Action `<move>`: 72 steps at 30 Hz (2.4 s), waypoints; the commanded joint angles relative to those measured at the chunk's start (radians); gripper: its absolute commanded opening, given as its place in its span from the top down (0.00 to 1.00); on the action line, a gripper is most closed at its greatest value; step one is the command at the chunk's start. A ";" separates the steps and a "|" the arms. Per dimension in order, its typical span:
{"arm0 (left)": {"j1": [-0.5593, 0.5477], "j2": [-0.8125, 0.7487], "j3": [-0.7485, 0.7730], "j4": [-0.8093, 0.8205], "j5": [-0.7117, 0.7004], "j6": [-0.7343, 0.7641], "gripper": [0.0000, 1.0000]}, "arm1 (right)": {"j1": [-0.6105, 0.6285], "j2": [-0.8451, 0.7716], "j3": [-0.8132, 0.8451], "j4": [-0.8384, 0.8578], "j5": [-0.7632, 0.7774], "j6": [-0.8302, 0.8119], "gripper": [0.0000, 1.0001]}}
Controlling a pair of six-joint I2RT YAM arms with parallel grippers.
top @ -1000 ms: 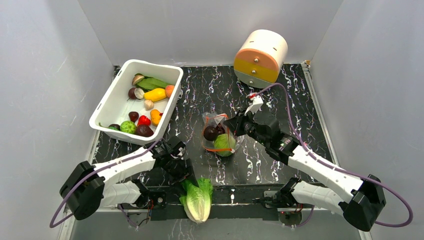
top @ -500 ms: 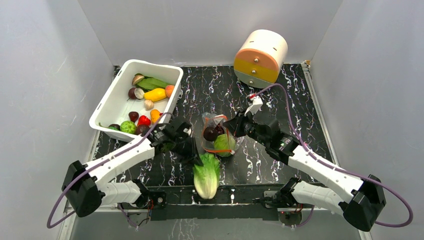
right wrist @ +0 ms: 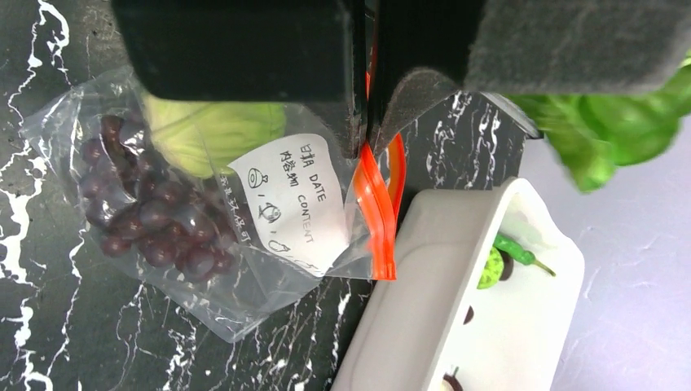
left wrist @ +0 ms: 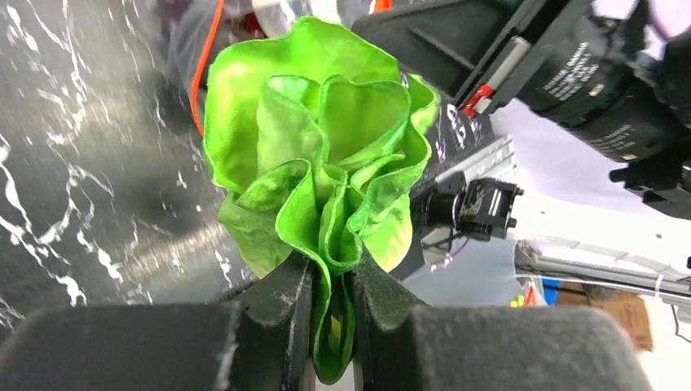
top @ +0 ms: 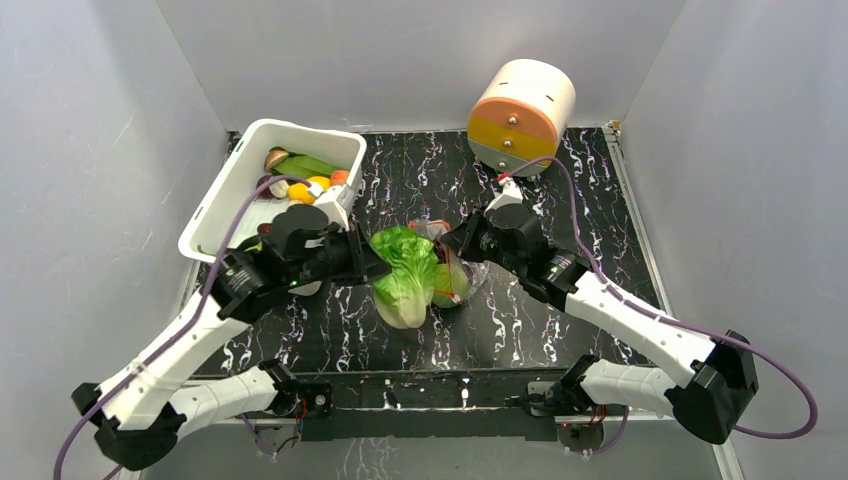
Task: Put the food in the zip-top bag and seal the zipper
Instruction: Place the fake vegetable in the bin.
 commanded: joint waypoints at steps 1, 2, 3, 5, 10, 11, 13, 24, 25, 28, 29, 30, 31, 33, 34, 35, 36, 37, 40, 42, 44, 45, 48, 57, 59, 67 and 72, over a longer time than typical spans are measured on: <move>0.001 -0.067 0.029 0.083 -0.088 0.116 1.00 | -0.006 0.001 0.103 0.008 0.022 0.042 1.00; 0.001 -0.078 0.019 0.106 -0.091 0.133 1.00 | -0.006 0.006 0.109 0.009 -0.002 0.057 1.00; 0.001 -0.096 0.009 0.133 -0.102 0.148 1.00 | -0.007 0.010 0.116 0.011 -0.031 0.099 1.00; 0.001 -0.142 -0.029 0.231 -0.119 0.202 1.00 | -0.007 0.019 0.126 0.019 -0.090 0.167 1.00; 0.001 -0.231 -0.106 0.504 -0.221 0.338 1.00 | -0.006 0.005 0.116 0.086 -0.169 0.309 1.00; 0.001 -0.237 -0.115 0.553 -0.236 0.367 1.00 | -0.006 -0.002 0.102 0.124 -0.194 0.340 1.00; 0.001 -0.242 -0.143 0.642 -0.243 0.416 1.00 | -0.007 -0.013 0.074 0.187 -0.240 0.410 1.00; 0.001 -0.275 -0.349 0.857 -0.155 0.522 1.00 | -0.006 -0.080 0.002 0.270 -0.205 0.533 1.00; 0.001 -0.295 -0.386 0.878 -0.157 0.524 1.00 | -0.007 -0.081 -0.006 0.279 -0.204 0.543 1.00; 0.001 -0.341 -0.490 0.926 -0.150 0.561 1.00 | -0.006 -0.071 -0.020 0.315 -0.225 0.560 1.00; 0.001 -0.344 -0.512 0.925 -0.140 0.588 1.00 | -0.006 -0.066 -0.023 0.334 -0.240 0.567 1.00; 0.002 -0.345 -0.521 0.912 -0.121 0.608 1.00 | -0.006 -0.060 -0.024 0.352 -0.255 0.576 1.00; 0.001 -0.341 -0.522 0.895 -0.090 0.630 1.00 | -0.007 -0.057 -0.021 0.360 -0.265 0.581 1.00; 0.002 -0.332 -0.510 0.857 -0.028 0.659 1.00 | -0.006 -0.051 -0.007 0.349 -0.269 0.576 1.00; 0.001 -0.330 -0.504 0.837 -0.013 0.660 1.00 | -0.006 -0.049 -0.001 0.336 -0.266 0.573 1.00; 0.001 -0.333 -0.501 0.821 -0.002 0.660 1.00 | -0.006 -0.049 0.003 0.331 -0.260 0.574 1.00; 0.001 -0.340 -0.507 0.812 0.007 0.657 1.00 | -0.007 -0.048 0.005 0.331 -0.254 0.575 1.00; 0.002 -0.353 -0.521 0.816 0.016 0.651 1.00 | -0.007 -0.048 0.008 0.334 -0.250 0.576 1.00; 0.001 -0.367 -0.575 0.862 0.080 0.639 1.00 | -0.007 -0.041 0.009 0.358 -0.256 0.579 1.00; 0.001 -0.348 -0.583 0.848 0.117 0.661 1.00 | -0.006 -0.039 0.005 0.369 -0.261 0.577 1.00; 0.001 -0.331 -0.576 0.816 0.145 0.696 1.00 | -0.006 -0.048 -0.003 0.364 -0.251 0.571 1.00; 0.001 -0.328 -0.573 0.807 0.165 0.724 1.00 | -0.007 -0.054 -0.009 0.380 -0.244 0.562 1.00; 0.001 -0.318 -0.565 0.796 0.219 0.767 1.00 | -0.007 -0.021 0.077 0.360 -0.281 0.492 1.00; 0.002 -0.298 -0.574 0.931 0.105 0.779 1.00 | -0.005 0.026 0.102 0.530 -0.526 0.540 1.00; 0.001 -0.308 -0.546 1.051 0.120 0.725 1.00 | -0.005 0.023 0.077 0.569 -0.517 0.595 1.00; 0.002 -0.339 -0.585 1.103 0.162 0.694 1.00 | -0.004 -0.030 0.021 0.713 -0.460 0.769 1.00; 0.001 -0.322 -0.809 1.304 0.038 0.659 1.00 | -0.005 -0.021 0.004 0.743 -0.473 0.818 1.00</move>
